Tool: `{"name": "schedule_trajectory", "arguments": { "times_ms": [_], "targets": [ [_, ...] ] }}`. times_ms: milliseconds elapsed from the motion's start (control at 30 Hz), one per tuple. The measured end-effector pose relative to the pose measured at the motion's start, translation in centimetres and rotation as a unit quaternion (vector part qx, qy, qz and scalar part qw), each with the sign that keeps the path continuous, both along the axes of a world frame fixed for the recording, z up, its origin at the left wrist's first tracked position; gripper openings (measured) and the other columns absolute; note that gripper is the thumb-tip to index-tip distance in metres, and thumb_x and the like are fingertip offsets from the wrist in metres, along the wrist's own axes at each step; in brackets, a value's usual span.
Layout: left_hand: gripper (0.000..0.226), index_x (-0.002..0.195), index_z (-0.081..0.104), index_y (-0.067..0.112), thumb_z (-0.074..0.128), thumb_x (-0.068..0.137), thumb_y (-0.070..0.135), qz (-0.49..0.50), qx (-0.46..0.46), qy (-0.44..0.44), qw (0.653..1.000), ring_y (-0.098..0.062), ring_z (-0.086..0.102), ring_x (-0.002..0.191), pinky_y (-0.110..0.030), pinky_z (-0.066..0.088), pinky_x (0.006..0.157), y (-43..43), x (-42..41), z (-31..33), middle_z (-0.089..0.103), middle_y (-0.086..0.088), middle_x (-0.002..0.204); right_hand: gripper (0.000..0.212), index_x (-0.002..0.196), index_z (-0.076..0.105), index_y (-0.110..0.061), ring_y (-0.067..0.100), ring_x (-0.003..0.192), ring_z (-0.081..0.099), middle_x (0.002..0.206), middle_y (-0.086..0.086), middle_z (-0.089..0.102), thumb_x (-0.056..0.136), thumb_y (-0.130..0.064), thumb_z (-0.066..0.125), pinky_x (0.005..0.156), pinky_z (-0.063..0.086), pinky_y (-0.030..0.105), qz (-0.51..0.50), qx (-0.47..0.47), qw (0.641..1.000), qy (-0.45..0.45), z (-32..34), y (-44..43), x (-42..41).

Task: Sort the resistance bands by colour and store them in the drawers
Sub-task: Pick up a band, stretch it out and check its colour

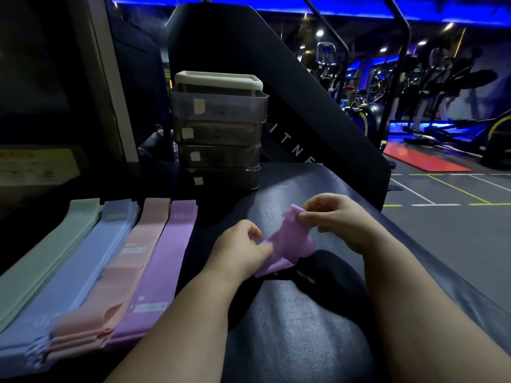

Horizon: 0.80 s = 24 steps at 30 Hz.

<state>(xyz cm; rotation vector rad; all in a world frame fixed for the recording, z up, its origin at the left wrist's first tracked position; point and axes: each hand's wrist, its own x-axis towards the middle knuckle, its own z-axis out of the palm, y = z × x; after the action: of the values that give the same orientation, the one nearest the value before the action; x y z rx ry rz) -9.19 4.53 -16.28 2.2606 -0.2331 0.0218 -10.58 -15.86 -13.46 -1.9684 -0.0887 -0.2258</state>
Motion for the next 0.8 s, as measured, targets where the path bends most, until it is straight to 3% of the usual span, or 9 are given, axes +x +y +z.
{"name": "schedule_trajectory", "arguments": {
  "times_ms": [100,200,267,400,467,633,733,800],
  "targets": [
    [0.037,0.098,0.055,0.024,0.078,0.075,0.040,-0.013,0.025,0.012,1.000,-0.013,0.051,0.075,-0.023,0.037,0.060,0.0,-0.4,0.1,0.050,0.007,0.085,0.013,0.076,0.065,-0.019,0.007,0.062,0.058,0.066,-0.006,0.065,0.085,-0.012,0.072,0.060,0.043,0.021,-0.020,0.066,0.998,-0.003,0.1,-0.3,0.2],
    [0.045,0.109,0.055,0.023,0.079,0.073,0.036,-0.020,0.063,0.001,0.998,-0.017,0.054,0.087,-0.023,0.039,0.069,0.0,-0.5,0.1,0.052,0.004,0.096,0.016,0.076,0.060,-0.019,0.009,0.059,0.052,0.065,-0.004,0.058,0.090,-0.011,0.066,0.055,0.043,0.021,-0.039,0.144,0.989,-0.013,0.1,-0.9,0.4],
    [0.038,0.110,0.057,0.023,0.074,0.077,0.029,-0.010,0.077,-0.004,0.997,-0.020,0.059,0.097,-0.023,0.041,0.072,-0.1,-0.5,0.1,0.057,0.001,0.102,0.016,0.078,0.059,-0.018,0.010,0.058,0.051,0.066,-0.003,0.056,0.092,-0.014,0.063,0.055,0.043,0.021,-0.051,0.173,0.983,-0.022,0.1,-1.4,0.5],
    [0.006,0.089,0.061,0.022,0.057,0.086,0.023,0.020,0.082,-0.036,0.996,-0.024,0.061,0.094,-0.029,0.046,0.074,-0.2,-0.5,0.2,0.067,-0.002,0.098,0.018,0.077,0.056,-0.019,0.006,0.053,0.051,0.064,-0.004,0.054,0.095,-0.013,0.058,0.051,0.043,0.019,-0.101,0.201,0.973,-0.048,0.1,-1.9,0.7],
    [0.010,0.083,0.059,0.021,0.055,0.089,0.027,0.028,0.067,-0.048,0.996,-0.025,0.060,0.090,-0.030,0.045,0.072,-0.1,-0.3,0.2,0.066,0.000,0.092,0.018,0.079,0.056,-0.018,0.002,0.049,0.051,0.065,-0.004,0.052,0.095,-0.009,0.057,0.047,0.043,0.016,-0.123,0.208,0.969,-0.058,0.1,-2.1,0.8],
    [0.018,0.072,0.066,0.022,0.061,0.089,0.027,0.066,-0.143,-0.047,0.986,-0.021,0.060,0.082,-0.031,0.047,0.073,0.1,0.0,0.7,0.066,0.000,0.085,0.011,0.089,0.061,-0.015,0.002,0.050,0.050,0.067,-0.001,0.054,0.094,-0.007,0.057,0.047,0.042,0.016,-0.141,0.222,0.962,-0.076,0.0,-2.9,1.1],
    [0.016,0.079,0.069,0.019,0.062,0.093,0.021,0.051,-0.314,0.008,0.948,-0.013,0.057,0.074,-0.026,0.045,0.064,0.0,-0.7,1.4,0.065,0.002,0.078,0.014,0.088,0.063,-0.018,0.007,0.053,0.046,0.065,-0.001,0.052,0.094,-0.007,0.057,0.049,0.037,0.017,-0.170,0.237,0.952,-0.088,0.1,-3.7,1.2],
    [0.016,0.079,0.067,0.020,0.062,0.094,0.019,0.044,-0.372,0.023,0.927,-0.012,0.057,0.073,-0.021,0.046,0.062,-0.1,-0.9,1.6,0.064,0.003,0.077,0.016,0.086,0.063,-0.018,0.010,0.056,0.044,0.065,0.000,0.051,0.094,-0.006,0.056,0.052,0.035,0.020,-0.189,0.257,0.943,-0.095,0.1,-4.3,1.2]
  ]
}}
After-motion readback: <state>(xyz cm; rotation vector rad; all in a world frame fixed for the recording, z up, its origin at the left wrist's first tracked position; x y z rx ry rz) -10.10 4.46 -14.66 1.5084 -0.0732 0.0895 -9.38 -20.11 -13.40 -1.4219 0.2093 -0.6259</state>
